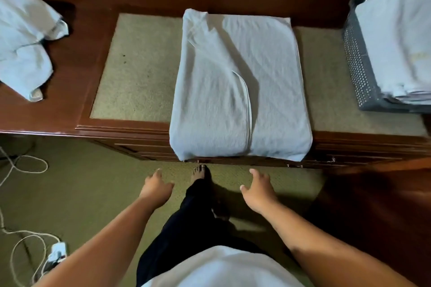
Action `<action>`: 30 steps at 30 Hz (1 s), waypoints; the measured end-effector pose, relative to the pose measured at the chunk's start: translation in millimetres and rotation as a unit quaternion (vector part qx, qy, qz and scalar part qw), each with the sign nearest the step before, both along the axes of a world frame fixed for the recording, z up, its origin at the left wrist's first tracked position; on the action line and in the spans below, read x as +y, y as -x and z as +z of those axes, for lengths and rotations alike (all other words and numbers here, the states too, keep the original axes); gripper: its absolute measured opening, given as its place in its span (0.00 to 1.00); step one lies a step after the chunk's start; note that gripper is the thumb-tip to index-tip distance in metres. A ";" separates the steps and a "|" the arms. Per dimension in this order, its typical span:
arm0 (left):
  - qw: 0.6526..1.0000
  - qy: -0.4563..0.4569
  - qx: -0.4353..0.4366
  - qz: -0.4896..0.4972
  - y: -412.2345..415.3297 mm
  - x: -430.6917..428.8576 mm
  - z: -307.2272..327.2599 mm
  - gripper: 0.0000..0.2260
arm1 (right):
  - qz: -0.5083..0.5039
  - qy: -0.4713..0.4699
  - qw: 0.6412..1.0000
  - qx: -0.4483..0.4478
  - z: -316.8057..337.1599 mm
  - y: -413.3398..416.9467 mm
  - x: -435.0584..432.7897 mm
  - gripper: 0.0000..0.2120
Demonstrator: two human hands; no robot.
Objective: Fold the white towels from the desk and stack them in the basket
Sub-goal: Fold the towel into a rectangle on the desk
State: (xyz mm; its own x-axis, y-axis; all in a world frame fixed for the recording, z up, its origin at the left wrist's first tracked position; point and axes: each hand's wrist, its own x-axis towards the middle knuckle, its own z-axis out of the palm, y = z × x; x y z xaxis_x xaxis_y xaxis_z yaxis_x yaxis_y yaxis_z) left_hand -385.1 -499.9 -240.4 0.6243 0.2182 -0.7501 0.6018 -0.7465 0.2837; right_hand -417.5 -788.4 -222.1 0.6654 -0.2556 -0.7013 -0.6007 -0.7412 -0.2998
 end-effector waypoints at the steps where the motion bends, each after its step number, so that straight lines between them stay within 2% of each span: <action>1: 1.000 -0.011 -0.021 -0.020 -3.8 -3.6 1.5 0.33 | 0.027 0.018 0.999 -0.023 2.1 -5.0 2.6 0.29; 5: 0.978 -0.027 -0.178 -0.102 -25.3 -16.1 19.3 0.32 | 0.127 0.040 0.977 -0.164 9.8 -40.7 13.0 0.27; 9: 0.933 0.014 -0.285 -0.217 -62.1 -26.3 17.6 0.32 | 0.201 0.020 0.952 -0.229 5.6 -86.7 21.4 0.28; 12: 0.912 0.018 -0.280 -0.301 -113.2 -35.5 7.4 0.34 | 0.247 0.035 0.935 -0.253 -10.3 -139.8 27.1 0.30; 16: 0.874 -0.039 -0.261 -0.407 -170.7 -46.4 -8.4 0.34 | 0.300 0.061 0.922 -0.238 -27.2 -201.0 22.4 0.32; 25: 0.842 -0.095 -0.329 -0.416 -334.0 -63.8 -26.1 0.39 | 0.297 0.108 0.916 -0.247 -40.3 -326.9 -2.7 0.39; 28: 0.854 -0.143 -0.300 -0.401 -411.7 -76.3 -32.3 0.41 | 0.286 0.125 0.919 -0.241 -50.7 -399.1 -22.6 0.38; 30: 0.864 -0.172 -0.281 -0.382 -462.0 -83.1 -32.9 0.44 | 0.264 0.145 0.915 -0.268 -53.7 -457.5 -36.8 0.39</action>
